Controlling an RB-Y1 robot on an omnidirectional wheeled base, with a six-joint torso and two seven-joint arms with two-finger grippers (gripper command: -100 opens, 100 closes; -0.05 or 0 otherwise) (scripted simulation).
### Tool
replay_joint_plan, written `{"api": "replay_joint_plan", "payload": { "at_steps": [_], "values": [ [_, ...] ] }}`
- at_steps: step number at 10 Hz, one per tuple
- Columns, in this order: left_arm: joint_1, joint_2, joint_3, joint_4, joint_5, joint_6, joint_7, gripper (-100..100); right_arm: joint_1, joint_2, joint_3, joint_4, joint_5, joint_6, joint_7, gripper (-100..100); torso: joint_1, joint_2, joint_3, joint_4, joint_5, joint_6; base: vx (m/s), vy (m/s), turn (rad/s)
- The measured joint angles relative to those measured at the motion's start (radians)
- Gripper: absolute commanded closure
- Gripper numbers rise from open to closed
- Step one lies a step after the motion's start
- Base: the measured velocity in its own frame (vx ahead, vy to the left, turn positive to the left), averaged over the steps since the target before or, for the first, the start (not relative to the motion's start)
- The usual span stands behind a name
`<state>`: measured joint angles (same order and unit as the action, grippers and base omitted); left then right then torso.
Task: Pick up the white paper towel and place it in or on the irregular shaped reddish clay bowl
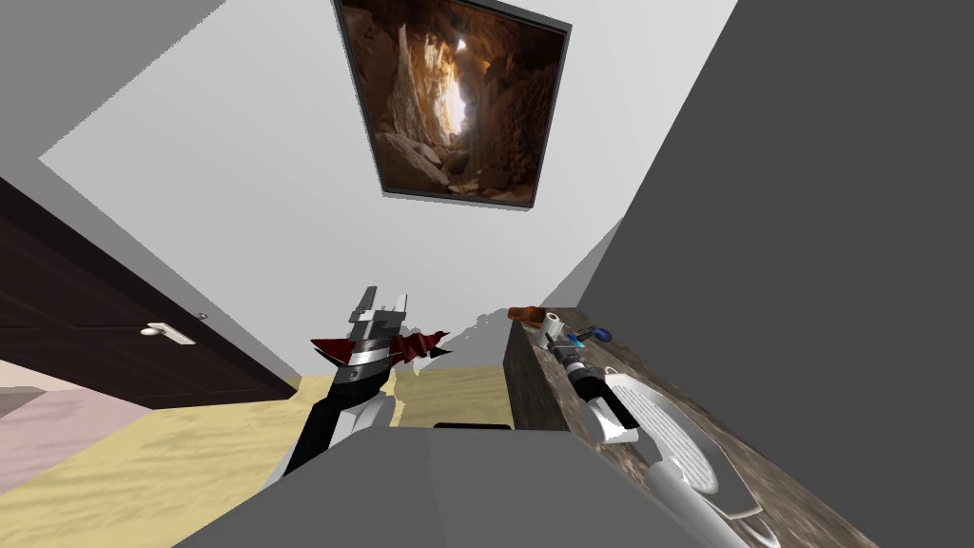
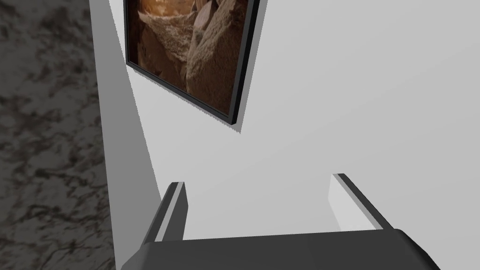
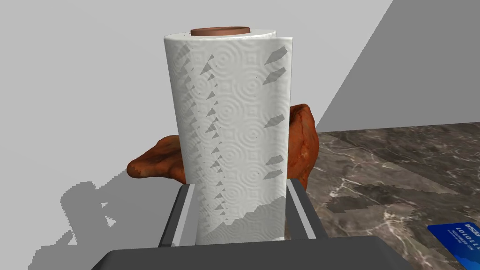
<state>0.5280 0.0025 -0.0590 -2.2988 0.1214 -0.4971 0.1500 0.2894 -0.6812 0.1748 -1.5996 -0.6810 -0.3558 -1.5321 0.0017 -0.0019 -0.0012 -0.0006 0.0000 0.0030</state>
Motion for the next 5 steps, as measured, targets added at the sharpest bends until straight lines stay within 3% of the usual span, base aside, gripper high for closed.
{"api": "replay_joint_plan", "payload": {
  "at_steps": [1, 2, 5],
  "values": [
    [0.000, 0.000, 0.000, 0.000, 0.000, 0.000, 0.000, 0, 0.000, 0.000, 0.000, 0.000, 0.000, 0.000, 0.000, 0, 0.000, 0.000, 0.000, 0.000, 0.000, 0.000, 0.000, 0.000, 0.000],
    [0.000, 0.000, 0.000, 0.000, 0.000, 0.000, 0.000, 0, 0.000, 0.000, 0.000, 0.000, 0.000, 0.000, 0.000, 100, 0.000, 0.000, 0.000, 0.000, 0.000, 0.000, -0.108, 0.033, -0.147],
    [0.000, 0.000, 0.000, 0.000, 0.000, 0.000, 0.000, 0, -0.013, -0.012, 0.010, -0.011, -0.024, 0.017, -0.008, 100, 0.002, 0.014, 0.005, -0.002, -0.003, 0.006, -0.156, 0.077, -0.221]
  ]
}}
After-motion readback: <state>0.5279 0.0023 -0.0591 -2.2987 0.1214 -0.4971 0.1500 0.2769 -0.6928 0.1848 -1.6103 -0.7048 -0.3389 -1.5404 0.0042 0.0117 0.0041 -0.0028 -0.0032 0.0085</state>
